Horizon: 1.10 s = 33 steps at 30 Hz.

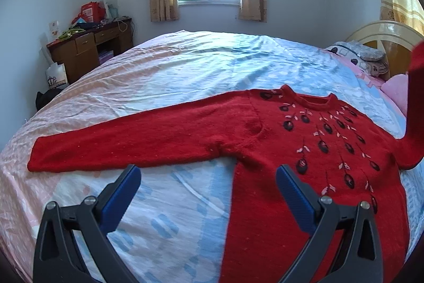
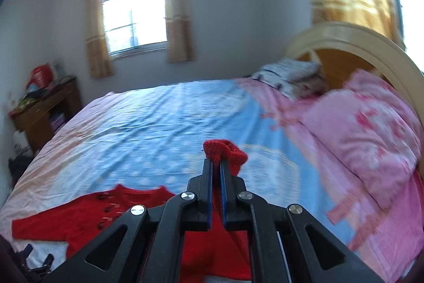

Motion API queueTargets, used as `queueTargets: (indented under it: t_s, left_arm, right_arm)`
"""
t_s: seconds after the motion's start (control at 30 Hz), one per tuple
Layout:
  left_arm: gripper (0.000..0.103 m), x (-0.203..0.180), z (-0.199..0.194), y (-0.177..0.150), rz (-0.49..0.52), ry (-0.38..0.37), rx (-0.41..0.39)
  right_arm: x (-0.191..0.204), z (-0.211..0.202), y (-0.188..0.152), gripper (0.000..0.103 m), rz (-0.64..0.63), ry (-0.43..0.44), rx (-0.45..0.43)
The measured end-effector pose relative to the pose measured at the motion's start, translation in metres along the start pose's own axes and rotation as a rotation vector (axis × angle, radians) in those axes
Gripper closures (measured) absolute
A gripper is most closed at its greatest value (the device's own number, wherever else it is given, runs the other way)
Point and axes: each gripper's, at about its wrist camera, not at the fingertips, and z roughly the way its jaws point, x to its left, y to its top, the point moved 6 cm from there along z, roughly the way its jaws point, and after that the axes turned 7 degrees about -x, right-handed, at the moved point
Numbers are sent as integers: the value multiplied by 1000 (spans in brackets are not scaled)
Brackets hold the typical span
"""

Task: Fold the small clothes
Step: 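Lift the held sleeve with the right tool and carry it across the body, then lay the sleeve across the sweater chest and open the right tool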

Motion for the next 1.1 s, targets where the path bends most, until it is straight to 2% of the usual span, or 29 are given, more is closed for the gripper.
queueTargets:
  t_s: [0.27,0.47,0.67,0.8,0.9,0.93,0.97,1.03,1.1]
  left_arm:
    - [0,18,6,1,-25,18,3]
    - [0,29,13,-2,-37,31,17]
    - [0,45,20,-4,-55,59,22]
    - [0,56,26,-6,-71,80,32]
    - [0,61,28,-8,-73,87,36]
    - [0,63,28,-7,-72,89,35]
    - [0,64,28,-7,-72,87,33]
    - [0,66,26,-6,-79,77,29]
    - [0,67,25,-4,-94,59,25]
  right_arm:
    - [113,14,6,99,-95,148,-6]
    - [195,31,-15,99,-125,255,23]
    - [262,54,-73,99,-156,343,110]
    - [295,78,-140,99,-183,402,235]
    - [301,83,-183,97,-214,465,332]
    - [298,81,-199,92,-225,491,378]
    - [294,76,-209,77,-227,511,401]
    - [274,65,-223,56,-218,529,414]
    - [250,58,-231,54,-208,512,427]
